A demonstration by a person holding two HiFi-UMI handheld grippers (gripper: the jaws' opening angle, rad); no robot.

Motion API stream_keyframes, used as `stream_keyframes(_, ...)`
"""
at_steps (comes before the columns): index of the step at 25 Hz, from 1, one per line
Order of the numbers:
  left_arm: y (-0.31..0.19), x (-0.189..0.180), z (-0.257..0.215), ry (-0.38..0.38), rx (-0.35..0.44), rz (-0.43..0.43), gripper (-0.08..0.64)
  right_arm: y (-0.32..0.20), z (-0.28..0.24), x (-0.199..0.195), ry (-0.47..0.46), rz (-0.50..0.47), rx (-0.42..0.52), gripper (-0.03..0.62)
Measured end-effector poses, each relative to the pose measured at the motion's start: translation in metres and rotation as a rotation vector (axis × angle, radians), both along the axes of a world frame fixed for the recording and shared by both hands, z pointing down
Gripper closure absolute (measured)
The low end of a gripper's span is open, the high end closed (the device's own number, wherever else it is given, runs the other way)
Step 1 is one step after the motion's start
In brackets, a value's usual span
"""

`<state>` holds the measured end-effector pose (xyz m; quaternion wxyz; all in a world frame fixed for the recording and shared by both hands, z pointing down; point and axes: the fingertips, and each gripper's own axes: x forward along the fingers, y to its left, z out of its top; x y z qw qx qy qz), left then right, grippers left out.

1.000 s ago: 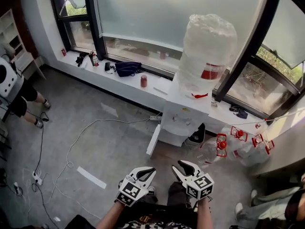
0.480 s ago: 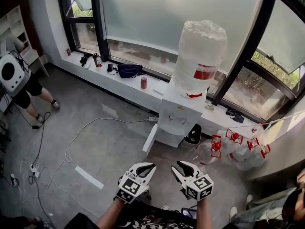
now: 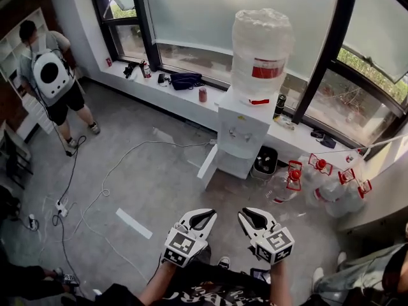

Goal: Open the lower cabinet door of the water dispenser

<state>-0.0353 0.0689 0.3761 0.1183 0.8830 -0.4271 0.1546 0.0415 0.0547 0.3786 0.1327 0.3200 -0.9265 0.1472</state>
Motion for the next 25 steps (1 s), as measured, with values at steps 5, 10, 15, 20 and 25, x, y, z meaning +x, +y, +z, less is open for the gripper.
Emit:
stream_keyframes(5,0.041,0.021,0.000,-0.016,0.008,-0.035,0.540,0.035,-0.007,0.014,0.006,-0.054,0.047,0.578)
stream_keyframes(10,0.067,0.040,-0.004,-0.025,0.027,-0.047,0.540,0.059,-0.015,0.027,0.021,-0.097,0.093,0.578)
stream_keyframes(15,0.078,0.050,-0.012,-0.031,0.048,-0.043,0.540,0.069,-0.029,0.036,0.013,-0.101,0.134,0.578)
stream_keyframes(20,0.085,0.061,-0.019,-0.039,0.067,-0.023,0.540,0.077,-0.035,0.043,0.018,-0.101,0.155,0.578)
stream_keyframes(25,0.090,0.064,-0.020,-0.049,0.072,-0.010,0.540,0.082,-0.035,0.046,0.027,-0.097,0.165,0.578)
